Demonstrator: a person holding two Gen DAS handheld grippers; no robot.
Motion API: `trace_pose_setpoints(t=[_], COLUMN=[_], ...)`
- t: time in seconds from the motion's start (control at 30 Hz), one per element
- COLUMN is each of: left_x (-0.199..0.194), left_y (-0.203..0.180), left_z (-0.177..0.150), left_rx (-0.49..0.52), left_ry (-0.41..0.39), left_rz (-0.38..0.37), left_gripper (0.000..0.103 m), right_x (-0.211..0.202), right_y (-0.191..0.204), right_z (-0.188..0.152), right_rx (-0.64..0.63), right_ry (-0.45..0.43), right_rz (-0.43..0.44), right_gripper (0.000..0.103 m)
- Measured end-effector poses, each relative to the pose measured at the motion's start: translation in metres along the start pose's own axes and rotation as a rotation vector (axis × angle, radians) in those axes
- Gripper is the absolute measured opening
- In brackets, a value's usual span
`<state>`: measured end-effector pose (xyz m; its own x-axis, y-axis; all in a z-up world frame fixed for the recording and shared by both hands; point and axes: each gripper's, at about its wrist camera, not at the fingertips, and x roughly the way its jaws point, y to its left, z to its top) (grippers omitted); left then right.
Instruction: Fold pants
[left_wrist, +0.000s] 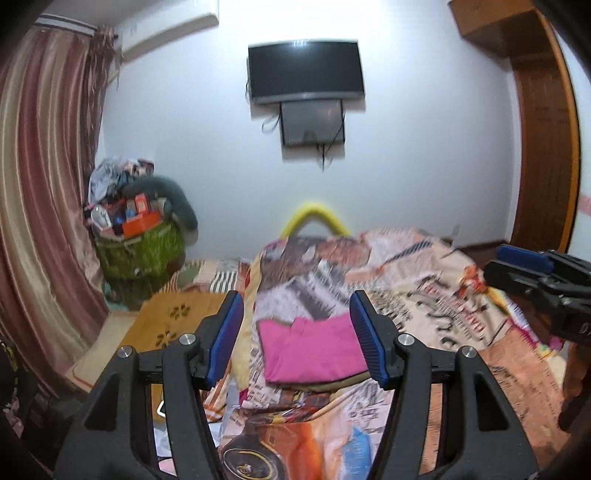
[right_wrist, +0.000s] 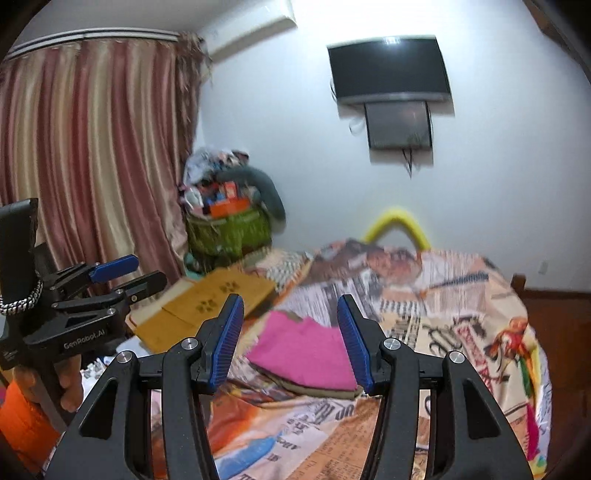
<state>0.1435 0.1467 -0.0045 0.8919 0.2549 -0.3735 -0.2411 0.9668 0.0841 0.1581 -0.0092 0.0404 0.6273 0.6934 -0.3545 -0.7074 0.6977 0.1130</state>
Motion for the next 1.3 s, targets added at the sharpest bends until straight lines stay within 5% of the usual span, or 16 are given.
trace_pose_setpoints(t=[0.43, 0.5, 0.8, 1.03, 1.3], left_x=[-0.090, -0.096, -0.117, -0.119, -0.118], left_y=[-0.002, 0.000, -0.006, -0.009, -0.010], left_z=[-0.006, -0.008, -0.016, -0.020, -0.022], left_rx=[-0.082, -0.091, -0.085, -0.093, -0.092], left_ry=[-0.133, -0.138, -0.178, -0.175, -0.174], left_rz=[-0.046, -0.048, -0.049, -0.047, -0.048], left_gripper=[0.065, 0.073, 0.101, 0.103, 0.103], right_x=[-0.068, -0.070, -0.075, -0.083, -0.088], right_y=[0.039, 0.038, 0.038, 0.040, 0.037], right_z=[-0.006, -0.008, -0.014, -0.022, -0.021], right_rx=[-0.051, -0.049, -0.008, -0.004, 0.006], right_ry=[-0.192, -0.202, -0.204, -0.212, -0.217], right_rz=[-0.001, -0.013, -0.034, -0.060, -0.077], right_gripper=[0.049, 0.049, 0.081, 0.102, 0.102])
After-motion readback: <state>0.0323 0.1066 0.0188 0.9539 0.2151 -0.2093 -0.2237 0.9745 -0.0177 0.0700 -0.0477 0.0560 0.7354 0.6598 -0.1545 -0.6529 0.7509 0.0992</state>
